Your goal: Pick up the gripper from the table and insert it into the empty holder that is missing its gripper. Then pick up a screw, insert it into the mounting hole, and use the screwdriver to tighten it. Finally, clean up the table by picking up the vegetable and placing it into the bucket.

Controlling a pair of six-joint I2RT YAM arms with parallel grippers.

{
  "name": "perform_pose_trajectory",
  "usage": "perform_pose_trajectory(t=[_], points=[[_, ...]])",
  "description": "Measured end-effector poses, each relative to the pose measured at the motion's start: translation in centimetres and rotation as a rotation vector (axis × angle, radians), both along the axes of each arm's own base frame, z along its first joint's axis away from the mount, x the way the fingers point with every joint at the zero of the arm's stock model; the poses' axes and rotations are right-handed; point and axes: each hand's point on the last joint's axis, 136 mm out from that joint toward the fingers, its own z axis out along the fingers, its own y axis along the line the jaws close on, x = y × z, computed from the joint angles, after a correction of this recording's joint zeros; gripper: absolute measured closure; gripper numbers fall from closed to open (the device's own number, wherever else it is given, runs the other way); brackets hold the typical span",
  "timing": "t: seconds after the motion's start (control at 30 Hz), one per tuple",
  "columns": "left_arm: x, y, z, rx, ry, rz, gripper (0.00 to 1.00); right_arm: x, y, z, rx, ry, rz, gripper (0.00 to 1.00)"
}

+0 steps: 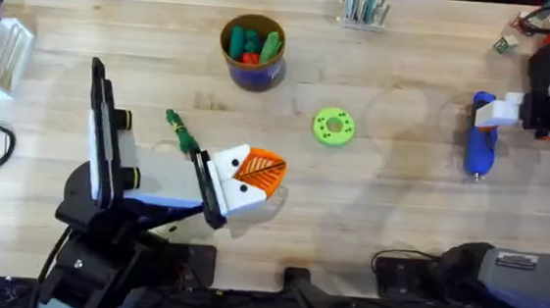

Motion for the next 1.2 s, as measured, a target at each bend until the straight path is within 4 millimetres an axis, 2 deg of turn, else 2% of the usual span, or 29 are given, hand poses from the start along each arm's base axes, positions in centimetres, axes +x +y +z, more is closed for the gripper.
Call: perform_pose_trajectory(t=[0.13,0.4,0.63,0.8,0.87,0.93,1.13,1.2], points=[[0.0,0.0,0.0,0.000,0.000,0.000,0.992,0.6,0.0,-1.2,0.022,0.007,0.010,0.010],[0.0,0.0,0.0,0.000,0.000,0.000,0.992,3.3,0.2,-3.3,0.090,-0.058,0.026,0.010],[0.0,0.0,0.0,0.000,0.000,0.000,0.992,4.7,0.0,-5.1,0.130,-0.084,-0.031,0.010],[0.0,0.0,0.0,0.000,0.000,0.000,0.992,5.5,-0.4,-5.1,0.139,-0.124,-0.081,0.040],[0.0,0.0,0.0,0.000,0.000,0.000,0.992,5.7,-0.5,-5.1,0.141,-0.131,-0.095,0.127],[0.0,0.0,0.0,0.000,0.000,0.000,0.992,5.8,-0.5,-5.2,0.146,-0.135,-0.100,0.259],[0.0,0.0,0.0,0.000,0.000,0.000,0.992,5.7,-0.4,-5.3,0.153,-0.133,-0.109,0.848],[0.0,0.0,0.0,0.000,0.000,0.000,0.992,5.8,-0.4,-5.2,0.154,-0.137,-0.110,0.972]])
